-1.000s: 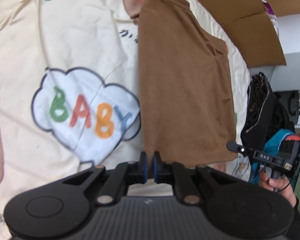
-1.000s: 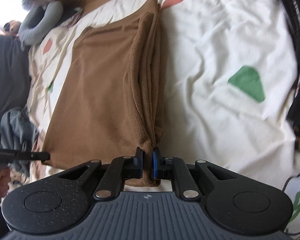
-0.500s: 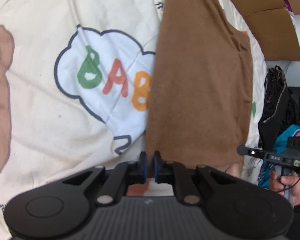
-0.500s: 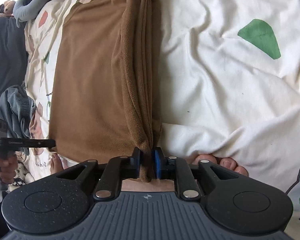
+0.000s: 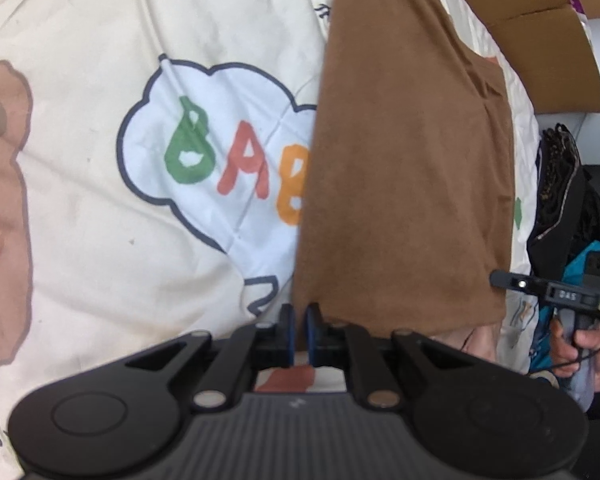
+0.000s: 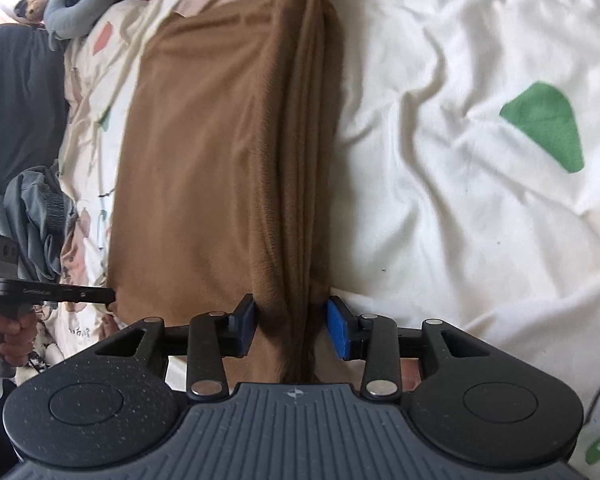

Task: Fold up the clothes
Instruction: 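Hold the folded edge with both tools and press it flat, then open both tools and release the folded shirt edge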

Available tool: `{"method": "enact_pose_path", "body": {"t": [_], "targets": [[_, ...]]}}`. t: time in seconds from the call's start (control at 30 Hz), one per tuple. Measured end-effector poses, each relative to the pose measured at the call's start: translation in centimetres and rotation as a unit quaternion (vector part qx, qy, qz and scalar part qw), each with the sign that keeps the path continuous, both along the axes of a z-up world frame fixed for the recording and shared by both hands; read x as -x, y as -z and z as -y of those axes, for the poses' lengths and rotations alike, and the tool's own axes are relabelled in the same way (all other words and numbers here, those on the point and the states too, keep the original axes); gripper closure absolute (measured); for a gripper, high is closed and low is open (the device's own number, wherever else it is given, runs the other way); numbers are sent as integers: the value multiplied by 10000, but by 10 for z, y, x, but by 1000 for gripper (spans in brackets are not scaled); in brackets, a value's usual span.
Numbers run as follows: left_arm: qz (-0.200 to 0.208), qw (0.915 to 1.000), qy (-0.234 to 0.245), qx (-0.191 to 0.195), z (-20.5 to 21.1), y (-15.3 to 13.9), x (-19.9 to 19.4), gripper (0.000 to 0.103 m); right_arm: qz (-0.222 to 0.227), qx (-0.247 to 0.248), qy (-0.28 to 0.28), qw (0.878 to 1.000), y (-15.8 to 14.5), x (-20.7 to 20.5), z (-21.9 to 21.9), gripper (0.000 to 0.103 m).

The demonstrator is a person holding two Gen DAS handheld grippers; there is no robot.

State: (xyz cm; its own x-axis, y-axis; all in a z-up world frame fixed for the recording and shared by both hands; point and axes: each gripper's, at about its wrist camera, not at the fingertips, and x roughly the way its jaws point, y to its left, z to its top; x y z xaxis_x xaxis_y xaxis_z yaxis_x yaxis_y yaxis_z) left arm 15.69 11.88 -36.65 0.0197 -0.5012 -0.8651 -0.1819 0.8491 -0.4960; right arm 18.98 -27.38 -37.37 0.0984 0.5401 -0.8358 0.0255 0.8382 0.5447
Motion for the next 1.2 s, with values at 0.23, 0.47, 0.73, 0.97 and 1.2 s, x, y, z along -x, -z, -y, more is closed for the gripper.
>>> {"method": "enact_pose_path", "body": {"t": [0.23,0.47,0.73,0.97,1.2], "targets": [[-1,10000,-6,34,-3,2,3,97,-178,-507,344,9980,17,2,10,55],[85,9998,148,-68,-7,-9,3,98,-221,-902,336,9951,12,3,8,87],[-114,9999,-19,-73,-21,-8,-4,98,-409,-612,138,9972,12,3,4,73],[378,9992,-131,-62,-26,-34,-23,90,114,-475,54,9988,-19,-7,11,55],[825,9965,-109,30,-6,-41,-46,90,491,-175,25,9986,-21,-32,0,51]]}}
